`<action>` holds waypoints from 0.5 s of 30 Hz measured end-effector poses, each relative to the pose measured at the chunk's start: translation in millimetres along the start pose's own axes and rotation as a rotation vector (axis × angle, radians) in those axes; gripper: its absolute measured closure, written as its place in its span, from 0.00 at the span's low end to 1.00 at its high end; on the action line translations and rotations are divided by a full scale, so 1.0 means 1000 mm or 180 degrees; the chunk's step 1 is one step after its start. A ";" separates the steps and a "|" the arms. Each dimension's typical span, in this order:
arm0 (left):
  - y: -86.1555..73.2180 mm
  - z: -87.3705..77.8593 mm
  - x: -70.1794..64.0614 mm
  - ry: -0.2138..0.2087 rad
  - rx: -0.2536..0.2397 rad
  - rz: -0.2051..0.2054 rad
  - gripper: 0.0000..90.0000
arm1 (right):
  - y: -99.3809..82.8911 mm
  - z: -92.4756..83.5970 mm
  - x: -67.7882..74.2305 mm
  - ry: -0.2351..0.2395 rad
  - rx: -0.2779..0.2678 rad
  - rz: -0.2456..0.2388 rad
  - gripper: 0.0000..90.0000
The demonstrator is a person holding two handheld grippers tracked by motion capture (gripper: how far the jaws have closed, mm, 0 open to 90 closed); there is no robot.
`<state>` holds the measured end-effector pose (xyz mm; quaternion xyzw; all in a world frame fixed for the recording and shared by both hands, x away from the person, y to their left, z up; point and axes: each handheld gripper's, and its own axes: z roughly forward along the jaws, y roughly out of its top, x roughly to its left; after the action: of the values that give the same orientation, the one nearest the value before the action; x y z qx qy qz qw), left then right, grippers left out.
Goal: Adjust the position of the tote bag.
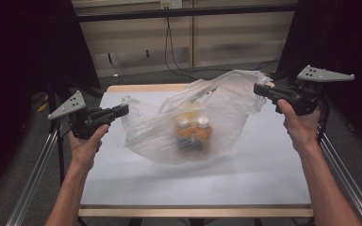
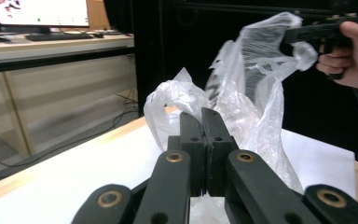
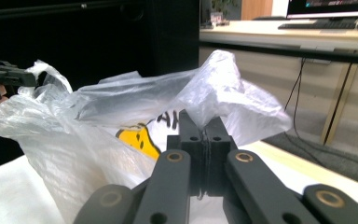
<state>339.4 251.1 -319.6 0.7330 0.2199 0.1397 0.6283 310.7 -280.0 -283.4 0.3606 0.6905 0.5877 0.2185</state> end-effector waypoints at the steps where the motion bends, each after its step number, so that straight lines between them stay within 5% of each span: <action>1: -0.001 0.003 -0.002 -0.0017 0.0041 0.0033 0.99 | -0.003 0.002 0.000 0.0014 0.0025 0.0003 0.99; 15: -0.038 0.026 0.001 -0.0096 0.0449 -0.0012 0.99 | -0.048 0.011 -0.012 0.0058 0.0216 0.0249 0.99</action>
<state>347.6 233.9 -361.7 0.7771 0.2211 0.1116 0.5786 314.8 -284.8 -333.9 0.3891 0.6975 0.5752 0.1768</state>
